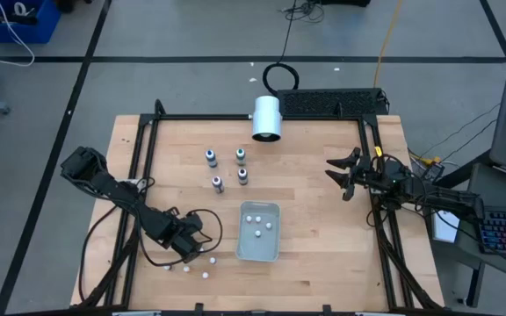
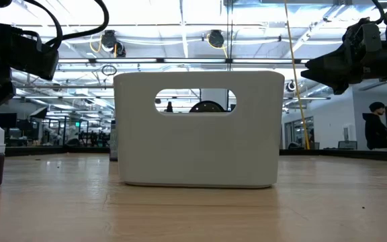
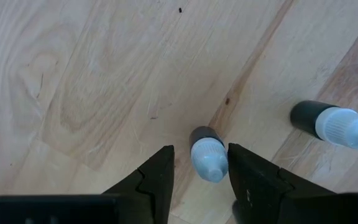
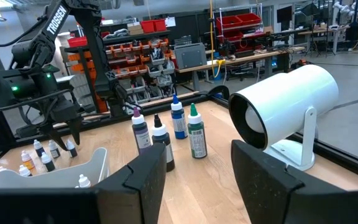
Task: Pick & Place food coloring
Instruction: Put the small black food coloring bottle into the gray bin
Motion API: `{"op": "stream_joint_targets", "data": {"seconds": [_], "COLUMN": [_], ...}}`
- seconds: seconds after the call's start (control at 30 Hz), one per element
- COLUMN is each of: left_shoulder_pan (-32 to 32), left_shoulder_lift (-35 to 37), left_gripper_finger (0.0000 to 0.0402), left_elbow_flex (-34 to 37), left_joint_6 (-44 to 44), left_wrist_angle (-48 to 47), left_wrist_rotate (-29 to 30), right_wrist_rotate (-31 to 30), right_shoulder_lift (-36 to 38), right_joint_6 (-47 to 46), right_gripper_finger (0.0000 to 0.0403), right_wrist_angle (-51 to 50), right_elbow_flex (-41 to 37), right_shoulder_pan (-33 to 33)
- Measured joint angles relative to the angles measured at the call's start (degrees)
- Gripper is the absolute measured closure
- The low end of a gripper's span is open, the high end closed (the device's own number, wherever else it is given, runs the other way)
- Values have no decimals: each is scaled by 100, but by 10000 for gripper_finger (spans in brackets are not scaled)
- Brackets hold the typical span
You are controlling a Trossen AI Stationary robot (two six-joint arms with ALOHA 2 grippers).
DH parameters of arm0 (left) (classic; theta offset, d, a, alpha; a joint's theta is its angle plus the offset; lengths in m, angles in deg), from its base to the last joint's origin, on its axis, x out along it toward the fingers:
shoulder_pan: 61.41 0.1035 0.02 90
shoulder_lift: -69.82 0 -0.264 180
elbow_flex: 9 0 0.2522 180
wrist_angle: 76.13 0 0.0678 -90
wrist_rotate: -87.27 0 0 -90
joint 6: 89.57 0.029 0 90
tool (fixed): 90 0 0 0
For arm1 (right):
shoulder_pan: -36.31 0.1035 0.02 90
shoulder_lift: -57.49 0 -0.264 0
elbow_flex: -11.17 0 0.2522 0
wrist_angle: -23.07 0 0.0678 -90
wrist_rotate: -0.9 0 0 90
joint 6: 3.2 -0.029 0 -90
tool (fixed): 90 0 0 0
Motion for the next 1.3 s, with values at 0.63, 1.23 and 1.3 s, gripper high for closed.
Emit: {"op": "stream_joint_targets", "data": {"seconds": [0.63, 1.23, 1.3], "left_shoulder_pan": [7, 999, 1293], "left_shoulder_lift": [7, 571, 465], "left_gripper_finger": [340, 342, 342], "left_elbow_flex": [-7, -1363, -1787], "left_joint_6": [311, 1965, 2383], "left_wrist_angle": [12, -174, -344], "left_wrist_rotate": [31, 162, -12], "right_wrist_rotate": [0, 0, 0], "right_shoulder_lift": [-1, -2, 0], "right_joint_6": [0, 0, 0], "right_gripper_finger": [234, 234, 234], "right_wrist_angle": [0, 0, -2], "right_elbow_flex": [0, 0, 0], "right_shoulder_pan": [0, 0, 0]}}
